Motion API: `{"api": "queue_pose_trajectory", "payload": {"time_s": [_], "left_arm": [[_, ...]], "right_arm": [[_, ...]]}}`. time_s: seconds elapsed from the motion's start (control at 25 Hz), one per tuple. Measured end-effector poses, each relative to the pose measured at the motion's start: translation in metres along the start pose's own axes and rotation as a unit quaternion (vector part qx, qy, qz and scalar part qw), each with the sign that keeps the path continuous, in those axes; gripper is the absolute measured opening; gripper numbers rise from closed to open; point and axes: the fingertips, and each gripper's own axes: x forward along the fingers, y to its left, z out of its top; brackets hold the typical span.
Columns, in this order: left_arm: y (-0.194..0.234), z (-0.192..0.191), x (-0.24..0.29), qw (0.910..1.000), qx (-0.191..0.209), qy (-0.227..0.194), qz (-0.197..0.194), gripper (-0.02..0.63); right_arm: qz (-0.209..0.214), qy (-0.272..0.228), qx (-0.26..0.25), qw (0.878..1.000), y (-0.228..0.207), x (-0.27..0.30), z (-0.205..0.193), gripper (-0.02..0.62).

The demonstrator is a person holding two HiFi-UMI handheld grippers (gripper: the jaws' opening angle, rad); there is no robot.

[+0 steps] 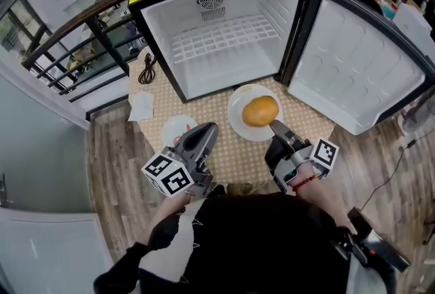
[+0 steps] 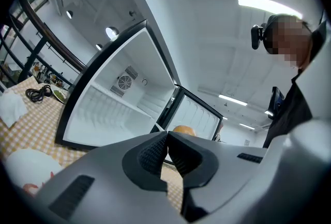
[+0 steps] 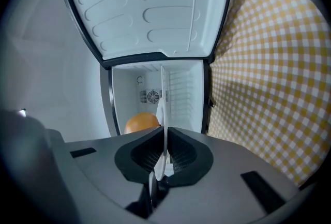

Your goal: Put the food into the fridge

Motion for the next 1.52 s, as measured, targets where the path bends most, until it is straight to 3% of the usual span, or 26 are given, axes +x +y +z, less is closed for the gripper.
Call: {"api": "queue_pose_trajectory", "payload": {"time_s": [0.56,0.76,1.08,1.52], "left_arm": [[0.075,-0.002,0.054,0.9985,-0.027,0.034,-0.032,0.014],[0.098,-0.009,0.071,0.9970,-0.019,0.062,-0.041,0.014],[0.110,-0.026,0.090,0.9936,-0.011,0.089,-0.069,0.014],[0.122,-0.044,0.098,0.9907,-0.037,0.104,-0.080,0.014]], "right_arm": [[-0.043,-0.040,-0.025,0.998,-0.038,0.088,0.040,0.023],[-0.064,-0.050,-0.028,0.996,-0.058,0.113,0.054,0.023],[-0.099,-0.085,-0.069,0.989,-0.087,0.147,0.091,0.023],[-0.133,-0.115,-0.067,0.982,-0.106,0.173,0.123,0.023]]}}
